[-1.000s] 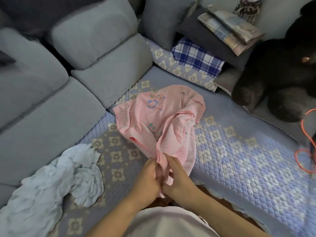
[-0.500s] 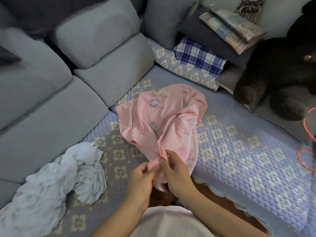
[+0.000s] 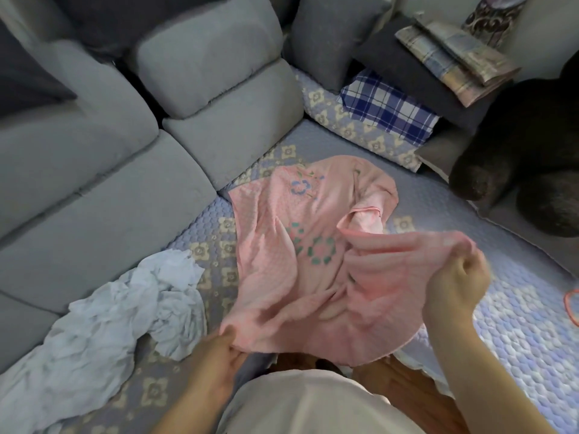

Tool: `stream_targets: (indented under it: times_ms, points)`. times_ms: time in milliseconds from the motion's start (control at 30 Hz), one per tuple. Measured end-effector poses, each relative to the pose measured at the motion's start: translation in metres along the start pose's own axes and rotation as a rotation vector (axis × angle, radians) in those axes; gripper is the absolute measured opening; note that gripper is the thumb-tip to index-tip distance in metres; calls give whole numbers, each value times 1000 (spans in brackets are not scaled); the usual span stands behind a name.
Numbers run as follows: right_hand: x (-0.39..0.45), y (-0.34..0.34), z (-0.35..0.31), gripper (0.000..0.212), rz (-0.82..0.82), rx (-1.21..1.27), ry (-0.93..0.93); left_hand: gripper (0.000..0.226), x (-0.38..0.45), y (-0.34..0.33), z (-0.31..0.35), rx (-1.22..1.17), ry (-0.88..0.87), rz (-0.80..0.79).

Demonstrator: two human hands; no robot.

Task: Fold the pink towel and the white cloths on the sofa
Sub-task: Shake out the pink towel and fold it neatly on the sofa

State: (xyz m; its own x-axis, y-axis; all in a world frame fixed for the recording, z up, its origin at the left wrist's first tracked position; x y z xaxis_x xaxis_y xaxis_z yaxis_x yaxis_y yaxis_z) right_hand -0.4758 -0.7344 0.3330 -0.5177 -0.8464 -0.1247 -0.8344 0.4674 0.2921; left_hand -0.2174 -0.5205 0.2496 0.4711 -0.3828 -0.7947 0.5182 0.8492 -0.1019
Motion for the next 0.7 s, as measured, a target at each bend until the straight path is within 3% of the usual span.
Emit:
stream_targets:
  times_ms: [133,233,300,500,700]
  points:
    - [-68,-23,-19,16,-353,-103,326,20,-24,-35,6,-24,-18,-167]
    - [-123,-35,16,25,-701,-246,453,23,-39,-51,13,69,-52,-302]
    - [-142,-40,37,21,-813,-333,505,27,-50,-58,15,125,-96,-338]
    - [-144,-41,41,18,-725,-334,243,22,-47,-61,11,255,-262,-355]
    - [-149,-40,43,17,-630,-245,37,34,-39,-62,0,455,-404,-418]
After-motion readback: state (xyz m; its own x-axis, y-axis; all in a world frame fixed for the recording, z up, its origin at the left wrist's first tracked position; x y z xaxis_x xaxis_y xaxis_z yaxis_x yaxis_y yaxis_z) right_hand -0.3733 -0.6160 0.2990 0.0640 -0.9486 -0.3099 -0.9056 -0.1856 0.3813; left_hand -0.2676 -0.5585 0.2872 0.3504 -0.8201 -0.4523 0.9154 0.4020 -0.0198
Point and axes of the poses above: each hand's wrist, its own x-axis towards the middle knuckle, its own y-axis out of the back of the hand, z = x × y, the point moved 1 cm from there along x, towards the middle knuckle, and after that the axes turned 2 degrees about -y, right-handed, at the moved point
